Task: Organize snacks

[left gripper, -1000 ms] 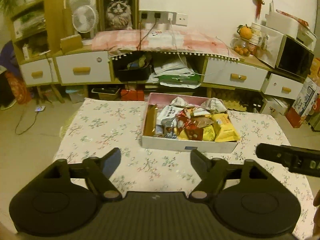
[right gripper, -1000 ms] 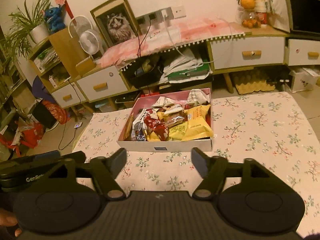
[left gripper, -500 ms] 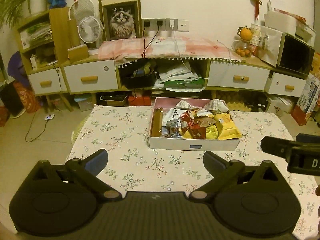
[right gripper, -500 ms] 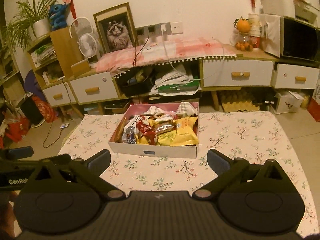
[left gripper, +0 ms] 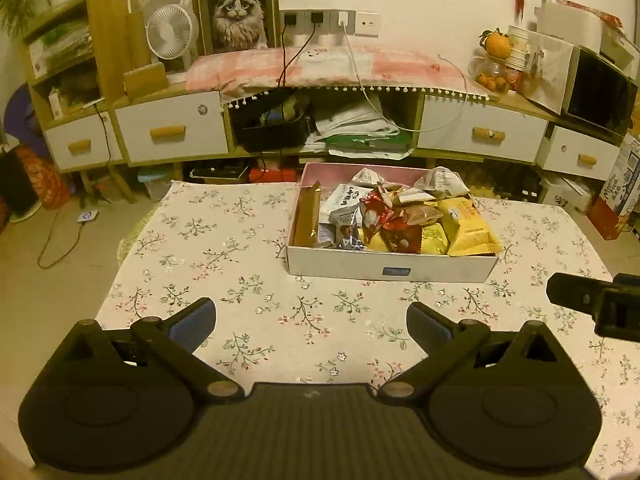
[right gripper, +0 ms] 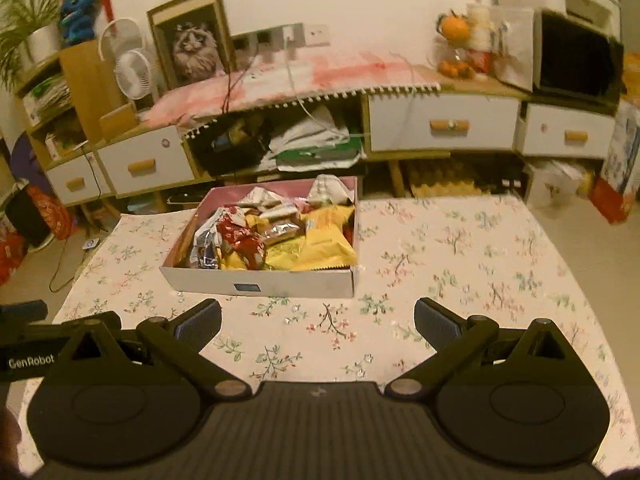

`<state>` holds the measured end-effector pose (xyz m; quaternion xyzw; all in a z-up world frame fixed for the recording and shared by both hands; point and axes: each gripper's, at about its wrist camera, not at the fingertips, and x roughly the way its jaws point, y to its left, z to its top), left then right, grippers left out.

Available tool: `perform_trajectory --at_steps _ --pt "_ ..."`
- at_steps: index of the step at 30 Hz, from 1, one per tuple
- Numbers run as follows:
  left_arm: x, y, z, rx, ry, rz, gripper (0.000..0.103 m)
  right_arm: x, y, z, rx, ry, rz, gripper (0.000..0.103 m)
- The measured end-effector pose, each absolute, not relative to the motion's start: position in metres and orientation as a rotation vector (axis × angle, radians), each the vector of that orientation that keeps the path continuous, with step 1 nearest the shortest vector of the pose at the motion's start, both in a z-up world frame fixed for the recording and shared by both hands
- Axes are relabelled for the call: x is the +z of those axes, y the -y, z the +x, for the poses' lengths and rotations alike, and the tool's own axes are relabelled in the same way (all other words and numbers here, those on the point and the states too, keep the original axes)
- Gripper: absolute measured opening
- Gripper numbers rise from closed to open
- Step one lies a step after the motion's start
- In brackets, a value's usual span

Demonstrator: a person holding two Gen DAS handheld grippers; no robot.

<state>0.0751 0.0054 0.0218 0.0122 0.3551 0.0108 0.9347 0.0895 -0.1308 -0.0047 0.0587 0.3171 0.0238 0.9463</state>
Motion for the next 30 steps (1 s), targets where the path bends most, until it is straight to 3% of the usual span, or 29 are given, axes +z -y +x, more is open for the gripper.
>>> perform_trajectory --at_steps 30 --pt "0.029 -0.007 0.055 -0.034 -0.688 0.008 0.103 -0.004 0.107 0.07 0.025 -0.624 -0.018 0.103"
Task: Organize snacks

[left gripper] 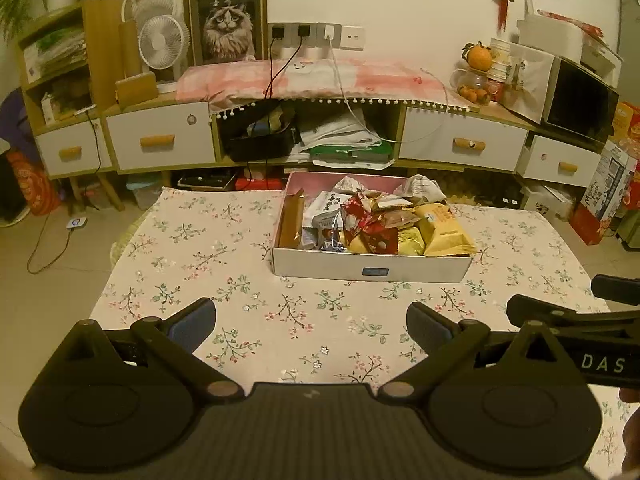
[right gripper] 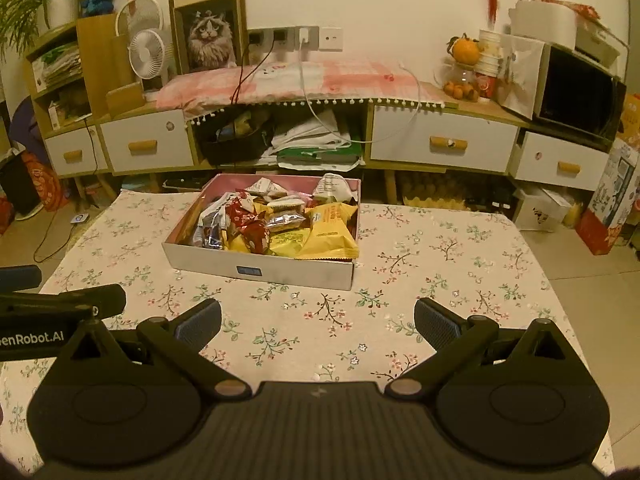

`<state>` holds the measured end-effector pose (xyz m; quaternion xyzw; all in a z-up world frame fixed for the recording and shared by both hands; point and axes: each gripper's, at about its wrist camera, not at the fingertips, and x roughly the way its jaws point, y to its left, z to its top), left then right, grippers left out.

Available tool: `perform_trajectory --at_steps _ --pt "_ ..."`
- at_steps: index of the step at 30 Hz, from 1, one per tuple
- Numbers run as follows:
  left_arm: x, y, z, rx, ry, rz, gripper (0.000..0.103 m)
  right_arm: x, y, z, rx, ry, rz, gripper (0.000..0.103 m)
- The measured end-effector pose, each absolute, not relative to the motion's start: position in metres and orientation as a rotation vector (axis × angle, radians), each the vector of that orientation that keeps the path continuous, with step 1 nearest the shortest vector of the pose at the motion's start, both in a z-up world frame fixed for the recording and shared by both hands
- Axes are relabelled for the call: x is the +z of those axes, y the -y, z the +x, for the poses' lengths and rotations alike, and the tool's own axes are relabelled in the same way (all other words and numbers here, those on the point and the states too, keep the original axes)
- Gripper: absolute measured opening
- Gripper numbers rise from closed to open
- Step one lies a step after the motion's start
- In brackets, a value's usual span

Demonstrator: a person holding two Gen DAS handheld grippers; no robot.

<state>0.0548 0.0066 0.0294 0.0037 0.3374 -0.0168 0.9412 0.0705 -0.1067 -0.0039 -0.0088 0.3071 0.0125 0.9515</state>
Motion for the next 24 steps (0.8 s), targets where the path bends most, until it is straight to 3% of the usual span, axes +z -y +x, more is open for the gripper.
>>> perform_trajectory --at_steps 24 --pt "0.0289 -0.0016 0.0502 -0.062 -0.696 0.008 0.103 -0.0085 0.106 0.0708 -0.01 -0.644 -0.03 0.103"
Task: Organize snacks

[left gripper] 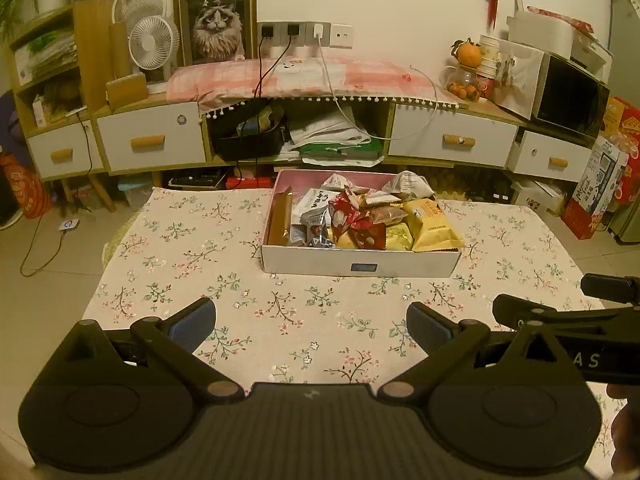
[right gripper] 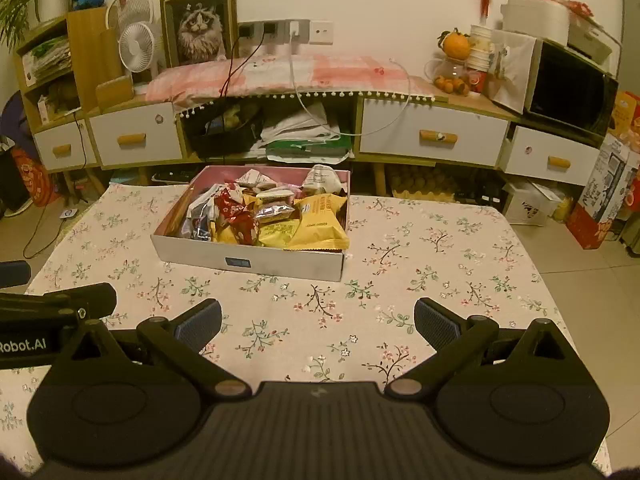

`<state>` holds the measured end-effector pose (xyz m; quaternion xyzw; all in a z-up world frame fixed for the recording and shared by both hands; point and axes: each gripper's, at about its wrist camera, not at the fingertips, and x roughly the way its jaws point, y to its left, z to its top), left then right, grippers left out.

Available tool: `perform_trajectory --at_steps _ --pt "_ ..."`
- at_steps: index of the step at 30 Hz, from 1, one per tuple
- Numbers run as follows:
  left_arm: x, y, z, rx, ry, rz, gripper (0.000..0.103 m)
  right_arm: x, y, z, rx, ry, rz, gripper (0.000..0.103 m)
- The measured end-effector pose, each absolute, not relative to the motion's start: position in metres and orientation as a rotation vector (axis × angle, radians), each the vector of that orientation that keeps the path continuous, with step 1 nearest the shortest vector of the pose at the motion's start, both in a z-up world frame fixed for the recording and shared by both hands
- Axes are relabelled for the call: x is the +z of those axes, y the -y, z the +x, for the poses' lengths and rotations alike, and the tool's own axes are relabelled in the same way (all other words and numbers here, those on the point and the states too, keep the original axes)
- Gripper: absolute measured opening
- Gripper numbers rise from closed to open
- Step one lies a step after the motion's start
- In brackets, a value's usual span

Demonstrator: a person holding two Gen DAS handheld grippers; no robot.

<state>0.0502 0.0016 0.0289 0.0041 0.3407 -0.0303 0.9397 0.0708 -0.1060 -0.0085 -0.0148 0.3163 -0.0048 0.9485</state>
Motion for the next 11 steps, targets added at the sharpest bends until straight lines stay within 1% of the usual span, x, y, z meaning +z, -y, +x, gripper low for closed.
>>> perform_trajectory --at_steps 11 --pt "0.0284 0.0001 0.0504 -0.056 -0.698 0.018 0.103 -0.0091 0.1042 0.0702 -0.013 -0.646 -0.036 0.103"
